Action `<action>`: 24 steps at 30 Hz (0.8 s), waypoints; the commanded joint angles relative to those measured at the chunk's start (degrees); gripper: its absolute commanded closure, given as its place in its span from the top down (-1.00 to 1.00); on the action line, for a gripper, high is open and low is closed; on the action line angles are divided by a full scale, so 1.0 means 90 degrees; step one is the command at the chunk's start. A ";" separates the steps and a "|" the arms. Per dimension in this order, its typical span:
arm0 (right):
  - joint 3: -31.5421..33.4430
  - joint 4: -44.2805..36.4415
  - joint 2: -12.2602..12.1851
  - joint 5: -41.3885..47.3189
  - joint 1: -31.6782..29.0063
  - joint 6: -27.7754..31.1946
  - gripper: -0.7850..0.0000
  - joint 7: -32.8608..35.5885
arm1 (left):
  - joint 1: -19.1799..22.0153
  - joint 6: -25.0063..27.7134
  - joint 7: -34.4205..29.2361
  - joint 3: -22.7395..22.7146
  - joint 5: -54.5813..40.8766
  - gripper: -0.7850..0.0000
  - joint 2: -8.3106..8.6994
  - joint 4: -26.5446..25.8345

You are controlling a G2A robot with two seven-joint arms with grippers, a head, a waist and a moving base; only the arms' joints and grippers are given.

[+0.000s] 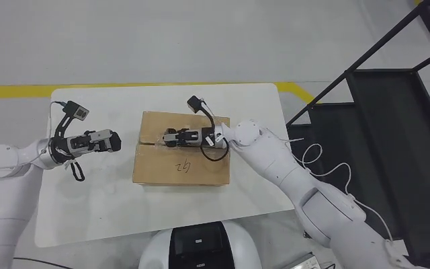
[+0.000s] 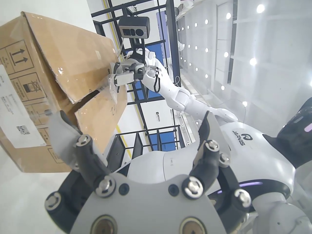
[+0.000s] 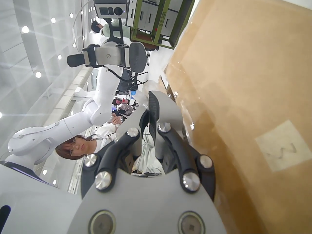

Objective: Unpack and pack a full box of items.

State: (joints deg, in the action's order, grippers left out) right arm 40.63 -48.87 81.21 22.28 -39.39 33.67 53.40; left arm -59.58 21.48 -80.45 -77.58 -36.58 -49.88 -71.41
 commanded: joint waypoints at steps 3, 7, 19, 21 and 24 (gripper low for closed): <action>0.0236 -0.0322 -0.0091 0.0066 -0.0124 0.0160 -1.00 0.0127 | -0.0021 -0.0014 0.0037 0.0013 0.0027 1.00 -0.0005 -0.0051; 0.0568 -0.0758 -0.0230 -0.0014 -0.0312 0.0277 -1.00 0.0124 | -0.0042 -0.0040 0.0070 0.0035 0.0041 1.00 -0.0013 -0.0113; 0.1318 -0.2114 -0.0508 -0.0185 -0.1050 0.0465 -1.00 -0.0187 | -0.0050 -0.0091 0.0096 0.0077 0.0084 1.00 -0.0029 -0.0181; 0.1340 -0.2188 -0.0524 -0.0384 -0.1094 0.0340 -1.00 -0.0266 | -0.0052 -0.0100 0.0091 0.0083 0.0072 1.00 -0.0033 -0.0181; 0.1227 -0.2077 -0.0491 -0.0728 -0.1056 0.0113 -1.00 -0.0508 | -0.0040 -0.0115 0.0078 0.0103 0.0073 1.00 -0.0039 -0.0177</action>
State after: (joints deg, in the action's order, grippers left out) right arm 52.02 -67.93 76.68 16.58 -49.05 35.15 49.42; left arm -59.97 20.49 -79.68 -76.69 -35.89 -50.22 -73.01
